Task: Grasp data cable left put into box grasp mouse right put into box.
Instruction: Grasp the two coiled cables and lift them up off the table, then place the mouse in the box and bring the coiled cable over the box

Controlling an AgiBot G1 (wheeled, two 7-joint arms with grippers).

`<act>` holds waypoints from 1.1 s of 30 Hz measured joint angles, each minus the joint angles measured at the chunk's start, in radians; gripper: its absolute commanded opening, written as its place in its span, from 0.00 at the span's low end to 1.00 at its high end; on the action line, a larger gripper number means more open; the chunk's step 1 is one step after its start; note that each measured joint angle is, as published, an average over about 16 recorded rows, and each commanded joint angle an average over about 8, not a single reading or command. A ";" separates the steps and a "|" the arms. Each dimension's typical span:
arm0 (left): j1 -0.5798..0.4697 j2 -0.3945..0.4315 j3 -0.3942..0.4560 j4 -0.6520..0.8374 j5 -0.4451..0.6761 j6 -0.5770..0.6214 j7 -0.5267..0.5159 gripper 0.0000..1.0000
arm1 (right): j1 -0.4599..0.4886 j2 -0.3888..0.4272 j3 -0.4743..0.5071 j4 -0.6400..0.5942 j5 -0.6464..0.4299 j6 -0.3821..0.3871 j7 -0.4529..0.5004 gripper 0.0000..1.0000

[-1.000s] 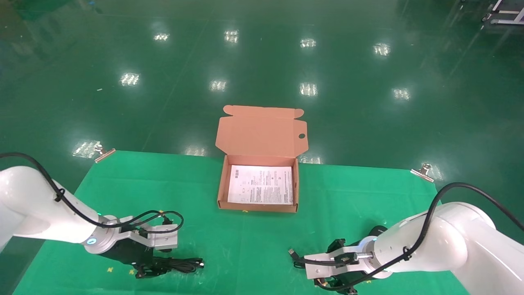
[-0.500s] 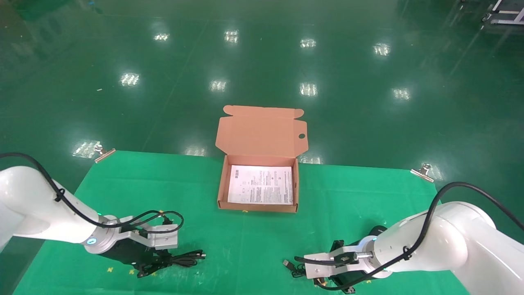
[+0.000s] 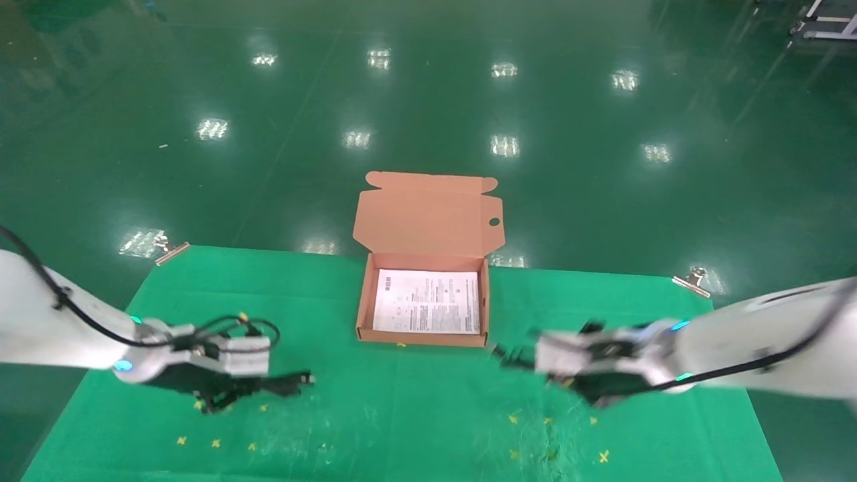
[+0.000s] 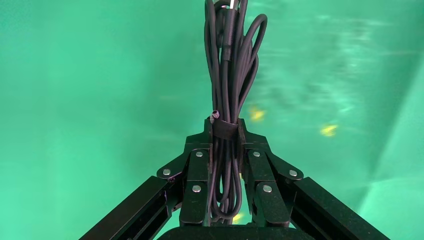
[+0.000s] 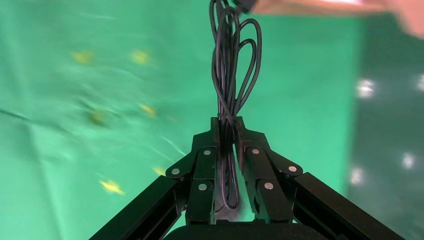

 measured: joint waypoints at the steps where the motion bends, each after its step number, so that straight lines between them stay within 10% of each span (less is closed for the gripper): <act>1: -0.005 -0.014 -0.001 -0.031 0.007 -0.010 -0.007 0.00 | 0.013 0.011 0.011 0.017 -0.002 0.003 0.014 0.00; 13: -0.058 -0.121 -0.033 -0.391 0.107 -0.156 -0.184 0.00 | 0.183 -0.057 0.092 0.047 -0.027 0.107 0.073 0.00; 33: -0.104 -0.080 -0.065 -0.517 0.141 -0.244 -0.284 0.00 | 0.366 -0.337 0.113 -0.315 0.081 0.345 -0.197 0.00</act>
